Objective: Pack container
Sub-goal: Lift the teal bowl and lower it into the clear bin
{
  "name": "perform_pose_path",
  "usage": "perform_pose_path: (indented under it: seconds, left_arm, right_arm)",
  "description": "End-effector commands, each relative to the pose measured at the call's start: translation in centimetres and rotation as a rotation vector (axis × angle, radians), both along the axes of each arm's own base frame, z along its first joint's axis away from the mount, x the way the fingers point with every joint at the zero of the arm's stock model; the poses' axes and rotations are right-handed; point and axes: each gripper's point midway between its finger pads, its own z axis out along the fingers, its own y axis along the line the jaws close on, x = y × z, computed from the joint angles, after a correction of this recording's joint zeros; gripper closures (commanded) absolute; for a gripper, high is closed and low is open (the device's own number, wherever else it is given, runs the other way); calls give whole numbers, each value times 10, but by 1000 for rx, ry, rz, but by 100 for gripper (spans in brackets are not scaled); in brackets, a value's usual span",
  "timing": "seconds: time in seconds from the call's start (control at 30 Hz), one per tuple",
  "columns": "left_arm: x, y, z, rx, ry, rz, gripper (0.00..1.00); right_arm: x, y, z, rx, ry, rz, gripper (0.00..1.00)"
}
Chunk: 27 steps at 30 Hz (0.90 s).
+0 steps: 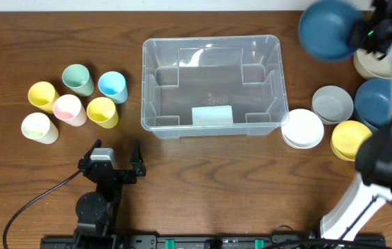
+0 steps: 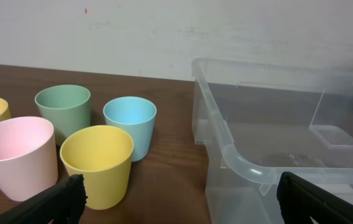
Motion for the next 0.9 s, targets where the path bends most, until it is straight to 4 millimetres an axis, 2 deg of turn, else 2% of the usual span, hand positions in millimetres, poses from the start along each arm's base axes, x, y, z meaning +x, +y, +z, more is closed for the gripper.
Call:
perform_pose_path:
  seconds: [0.0, 0.07, 0.17, 0.23, 0.33, 0.5, 0.67, 0.87]
  left_arm:
    - [0, 3, -18, 10, 48, 15, 2]
    - [0, 3, -17, 11, 48, 15, 2]
    - [0, 3, -17, 10, 48, 16, 2]
    - [0, 3, -17, 10, 48, 15, 2]
    - [0, 3, -17, 10, 48, 15, 2]
    - [0, 3, -17, 10, 48, 16, 2]
    - [0, 3, -18, 10, 48, 16, 2]
    - [0, 3, -17, 10, 48, 15, 2]
  right_arm:
    - [-15, 33, 92, 11, -185, 92, 99]
    - [-25, 60, 114, 32, -216, 153, 99]
    - [-38, 100, 119, 50, -191, 229, 99]
    - [-46, 133, 110, 56, -143, 303, 99]
    - [-53, 172, 85, 42, -49, 375, 99]
    - [-60, 220, 37, -7, 82, 454, 99]
    - [-61, 248, -4, -23, 177, 506, 99]
    - [-53, 248, -53, -72, 280, 491, 99]
